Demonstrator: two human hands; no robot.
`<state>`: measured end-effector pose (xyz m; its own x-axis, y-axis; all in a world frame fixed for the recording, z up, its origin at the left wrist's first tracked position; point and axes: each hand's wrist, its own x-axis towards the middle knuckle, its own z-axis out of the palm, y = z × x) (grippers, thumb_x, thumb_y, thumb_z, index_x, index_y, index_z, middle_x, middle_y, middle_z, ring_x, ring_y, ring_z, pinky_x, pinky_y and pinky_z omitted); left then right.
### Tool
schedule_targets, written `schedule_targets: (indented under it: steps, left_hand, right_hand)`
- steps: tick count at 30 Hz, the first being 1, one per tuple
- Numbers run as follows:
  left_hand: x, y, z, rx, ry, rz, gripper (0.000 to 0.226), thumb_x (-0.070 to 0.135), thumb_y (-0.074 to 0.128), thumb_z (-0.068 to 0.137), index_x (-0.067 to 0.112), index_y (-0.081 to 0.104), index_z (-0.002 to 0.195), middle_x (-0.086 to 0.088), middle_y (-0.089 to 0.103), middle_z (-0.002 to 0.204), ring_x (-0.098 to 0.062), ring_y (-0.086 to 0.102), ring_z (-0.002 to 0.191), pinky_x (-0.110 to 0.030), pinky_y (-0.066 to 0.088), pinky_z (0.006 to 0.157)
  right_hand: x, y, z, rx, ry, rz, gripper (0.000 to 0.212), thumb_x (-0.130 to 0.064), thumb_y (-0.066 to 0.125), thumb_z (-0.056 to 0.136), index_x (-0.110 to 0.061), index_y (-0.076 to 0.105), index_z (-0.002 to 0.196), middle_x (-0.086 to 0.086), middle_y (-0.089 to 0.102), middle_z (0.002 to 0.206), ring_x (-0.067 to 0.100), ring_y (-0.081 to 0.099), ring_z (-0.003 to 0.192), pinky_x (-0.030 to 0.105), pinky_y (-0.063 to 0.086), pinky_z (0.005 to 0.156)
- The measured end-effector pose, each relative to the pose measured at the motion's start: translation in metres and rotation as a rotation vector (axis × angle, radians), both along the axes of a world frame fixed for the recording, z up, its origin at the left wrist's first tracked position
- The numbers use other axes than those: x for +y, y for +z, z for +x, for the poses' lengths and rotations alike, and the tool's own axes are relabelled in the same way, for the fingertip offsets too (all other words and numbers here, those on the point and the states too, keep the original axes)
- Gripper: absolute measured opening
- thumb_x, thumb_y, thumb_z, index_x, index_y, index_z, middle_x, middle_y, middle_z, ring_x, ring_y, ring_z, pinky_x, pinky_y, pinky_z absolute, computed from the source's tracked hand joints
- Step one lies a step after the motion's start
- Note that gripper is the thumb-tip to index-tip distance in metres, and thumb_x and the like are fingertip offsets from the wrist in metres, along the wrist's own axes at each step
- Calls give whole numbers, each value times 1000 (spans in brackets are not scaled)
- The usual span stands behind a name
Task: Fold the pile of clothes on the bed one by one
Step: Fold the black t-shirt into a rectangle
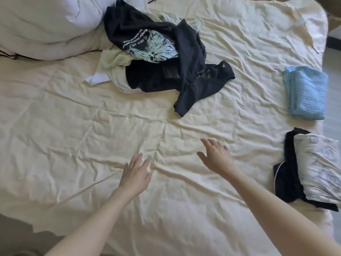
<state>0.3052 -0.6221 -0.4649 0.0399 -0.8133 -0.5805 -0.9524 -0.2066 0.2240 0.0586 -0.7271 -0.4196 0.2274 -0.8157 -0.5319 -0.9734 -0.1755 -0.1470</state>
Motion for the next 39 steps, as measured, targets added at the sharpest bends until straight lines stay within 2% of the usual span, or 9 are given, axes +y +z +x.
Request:
schedule_targets:
  steps: [7, 13, 19, 23, 26, 29, 33, 36, 39]
  left_hand:
    - [-94, -76, 25, 25, -12, -29, 64, 45, 40, 97, 31, 9, 150, -4, 0, 159, -24, 1, 146, -49, 10, 115]
    - [-88, -129, 32, -84, -14, 254, 100, 63, 54, 81, 39, -19, 145, 3, -33, 152, -25, -26, 142, -62, 3, 111]
    - [-88, -150, 24, -215, -36, 197, 110, 69, 52, 73, 37, -34, 134, -1, -33, 152, -27, -25, 142, -64, 5, 109]
    - [-85, -153, 25, -244, -54, 176, 111, 72, 50, 71, 36, -41, 125, -2, -34, 152, -27, -24, 142, -64, 6, 109]
    - [-89, -153, 27, -200, -43, 199, 112, 70, 52, 73, 37, -42, 124, -1, -37, 150, -27, -28, 141, -64, 3, 109]
    - [-95, -146, 30, -119, -28, 280, 113, 67, 57, 76, 38, -36, 134, 1, -41, 148, -26, -31, 139, -64, 1, 109]
    - [-121, -118, 48, 25, -71, 449, 96, 56, 55, 85, 37, -17, 146, 1, -33, 152, -25, -24, 142, -58, 6, 112]
    - [-132, -80, 57, 241, 2, 452, 70, 38, 46, 97, 18, 6, 151, -9, -6, 159, -23, 0, 146, -34, 9, 116]
    - [-101, -33, 51, 411, 176, 399, 53, 28, 44, 100, 11, 28, 147, -7, 27, 154, -18, 30, 139, -19, 23, 106]
  right_hand:
    - [-96, -66, 38, -61, -201, 69, 52, -39, 40, 98, -14, 31, 143, 11, 42, 141, 31, 41, 126, 46, 40, 98]
    - [-169, -112, 69, -245, -442, -80, 56, -34, 44, 98, -6, 28, 144, 10, 29, 149, 29, 36, 130, 40, 39, 101]
    - [-246, -139, 96, -268, -617, -237, 76, -56, 42, 93, -6, 21, 147, 8, 25, 152, 25, 27, 137, 36, 33, 104]
    - [-269, -154, 97, -288, -792, -294, 26, -20, 45, 95, -9, 58, 114, 5, 59, 115, 22, 56, 106, 27, 44, 76]
    - [-261, -149, 89, -449, -928, -311, 21, -6, 43, 90, -13, 59, 79, -5, 54, 71, 13, 50, 66, 20, 38, 52]
    - [-233, -131, 81, -634, -952, -320, 31, -9, 49, 90, -18, 51, 61, -10, 39, 55, 6, 37, 52, 15, 29, 46]
    - [-178, -90, 64, -863, -1247, -130, 21, -8, 50, 93, -15, 56, 74, -7, 51, 68, 8, 48, 66, 13, 39, 57]
    - [-141, -47, 50, -1099, -1438, -49, 26, -3, 46, 95, -20, 56, 80, -3, 59, 86, 11, 58, 85, 24, 46, 82]
    - [-108, 2, 34, -1225, -1479, -48, 32, 4, 37, 93, -20, 57, 83, 1, 60, 89, 12, 59, 84, 21, 47, 71]
